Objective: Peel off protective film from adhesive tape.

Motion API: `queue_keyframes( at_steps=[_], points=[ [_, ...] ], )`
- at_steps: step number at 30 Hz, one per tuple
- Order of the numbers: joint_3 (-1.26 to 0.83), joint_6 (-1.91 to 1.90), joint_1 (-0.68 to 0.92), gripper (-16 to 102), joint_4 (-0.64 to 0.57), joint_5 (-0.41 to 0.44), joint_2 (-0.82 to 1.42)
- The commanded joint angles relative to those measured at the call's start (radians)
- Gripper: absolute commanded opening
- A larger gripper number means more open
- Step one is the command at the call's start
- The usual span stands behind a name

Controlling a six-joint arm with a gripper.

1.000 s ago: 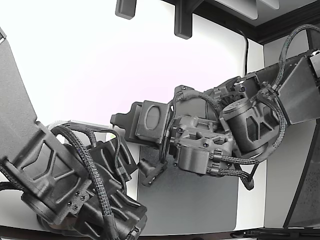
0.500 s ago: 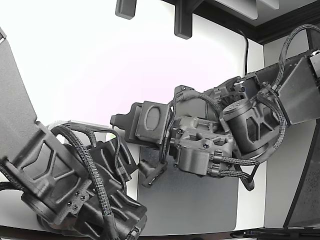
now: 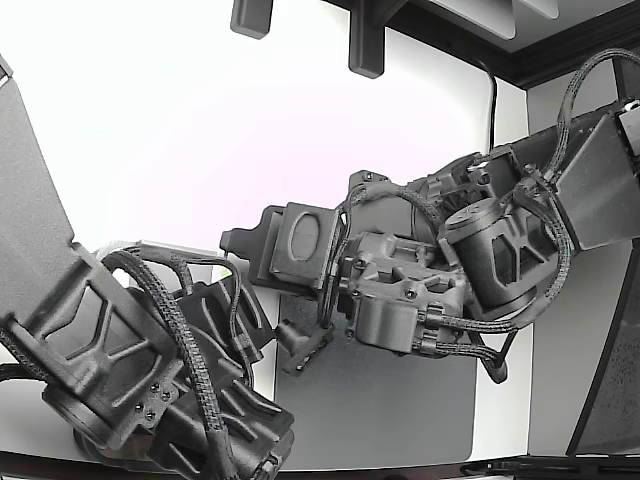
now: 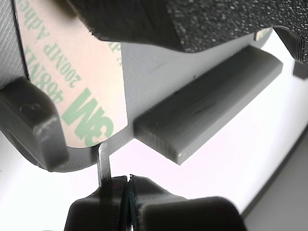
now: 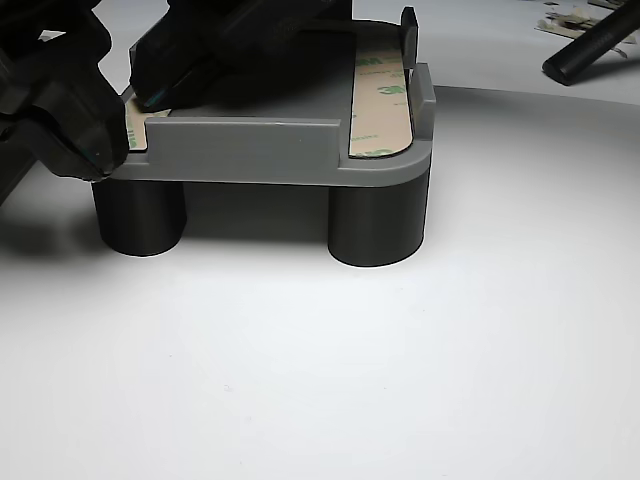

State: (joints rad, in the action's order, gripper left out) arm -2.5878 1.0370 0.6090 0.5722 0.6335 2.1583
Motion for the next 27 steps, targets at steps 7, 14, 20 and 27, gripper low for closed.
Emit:
queue_keyframes(
  at_steps=[7,14,20,27],
  points=[
    [0.040,-0.012,0.002,-11,0.005,0.011,0.005],
    [0.041,-0.012,0.003,-11,0.008,0.014,0.003],
    [0.041,-0.011,0.003,-11,0.009,0.017,0.000],
    [0.041,-0.011,0.003,-11,0.006,0.017,-0.003]
  ],
)
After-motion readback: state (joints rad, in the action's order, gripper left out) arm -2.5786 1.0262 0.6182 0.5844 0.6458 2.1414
